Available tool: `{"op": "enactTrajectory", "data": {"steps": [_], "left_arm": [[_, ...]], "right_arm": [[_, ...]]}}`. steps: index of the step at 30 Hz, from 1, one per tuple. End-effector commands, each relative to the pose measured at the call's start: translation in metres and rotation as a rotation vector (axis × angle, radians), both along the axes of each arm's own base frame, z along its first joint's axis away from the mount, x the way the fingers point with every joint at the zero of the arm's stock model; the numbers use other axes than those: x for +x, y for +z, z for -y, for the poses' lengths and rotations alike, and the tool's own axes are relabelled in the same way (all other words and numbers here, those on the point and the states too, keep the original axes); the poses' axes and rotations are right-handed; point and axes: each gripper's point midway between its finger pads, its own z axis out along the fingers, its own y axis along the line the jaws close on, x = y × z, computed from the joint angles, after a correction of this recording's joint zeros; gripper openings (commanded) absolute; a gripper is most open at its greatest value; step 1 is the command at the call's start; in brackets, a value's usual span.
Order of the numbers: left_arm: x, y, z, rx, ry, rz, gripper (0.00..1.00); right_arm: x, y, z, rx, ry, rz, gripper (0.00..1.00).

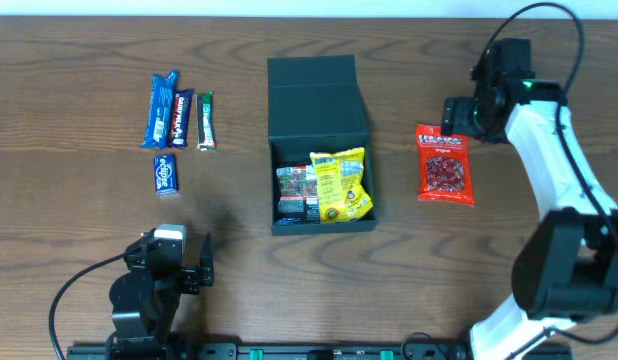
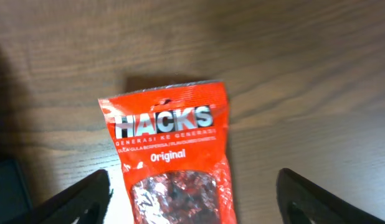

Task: Pack container
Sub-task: 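Lower the right gripper onto the red HACKS bag and grasp it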

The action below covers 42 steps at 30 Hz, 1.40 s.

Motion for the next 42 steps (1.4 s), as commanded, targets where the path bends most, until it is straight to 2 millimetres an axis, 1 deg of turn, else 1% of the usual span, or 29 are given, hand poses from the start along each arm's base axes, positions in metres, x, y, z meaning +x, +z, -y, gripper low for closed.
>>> {"op": "enactTrajectory", "data": {"steps": [1, 4, 7, 12, 17, 25, 28, 30, 32, 34, 35, 38, 40, 41, 42], "left_arm": [[0.0, -0.005, -0.002, 0.014, 0.003, -0.005, 0.95], [0.0, -0.005, -0.002, 0.014, 0.003, -0.005, 0.95], [0.0, -0.005, -0.002, 0.014, 0.003, -0.005, 0.95], [0.0, -0.005, -0.002, 0.014, 0.003, -0.005, 0.95], [0.0, -0.005, -0.002, 0.014, 0.003, -0.005, 0.95], [0.0, -0.005, -0.002, 0.014, 0.003, -0.005, 0.95], [0.0, -0.005, -0.002, 0.014, 0.003, -0.005, 0.96], [0.0, -0.005, -0.002, 0.014, 0.003, -0.005, 0.95], [0.0, -0.005, -0.002, 0.014, 0.003, -0.005, 0.95], [0.0, -0.005, -0.002, 0.014, 0.003, -0.005, 0.95], [0.0, -0.005, -0.002, 0.014, 0.003, -0.005, 0.95], [0.0, -0.005, -0.002, 0.014, 0.003, -0.005, 0.95], [0.0, -0.005, -0.002, 0.014, 0.003, -0.005, 0.95], [0.0, -0.005, -0.002, 0.014, 0.003, -0.005, 0.95], [0.0, -0.005, -0.002, 0.014, 0.003, -0.005, 0.95]], "right_arm": [[-0.006, -0.027, -0.007, 0.031, 0.047, -0.071, 0.91], [-0.006, -0.04, -0.007, 0.032, 0.049, -0.099, 0.95], [-0.007, -0.053, -0.008, 0.034, 0.052, -0.127, 0.96], [-0.01, -0.067, -0.017, 0.044, 0.094, -0.165, 0.99], [-0.016, -0.083, -0.019, 0.057, 0.096, -0.211, 0.99], [-0.028, -0.1, -0.02, 0.062, 0.095, -0.285, 0.99], [-0.031, -0.104, -0.02, 0.064, 0.094, -0.303, 0.99], [-0.031, -0.103, -0.02, 0.064, 0.093, -0.303, 0.94], [-0.031, -0.103, -0.02, 0.064, 0.09, -0.301, 0.86], [-0.031, -0.103, -0.02, 0.064, 0.091, -0.302, 0.74], [-0.031, -0.103, -0.02, 0.064, 0.091, -0.302, 0.72], [-0.03, -0.102, -0.02, 0.067, 0.087, -0.299, 0.69], [-0.027, -0.099, -0.024, 0.091, 0.088, -0.291, 0.68], [-0.023, -0.095, -0.027, 0.108, 0.087, -0.281, 0.64], [-0.018, -0.089, -0.03, 0.121, 0.087, -0.268, 0.58]]}}
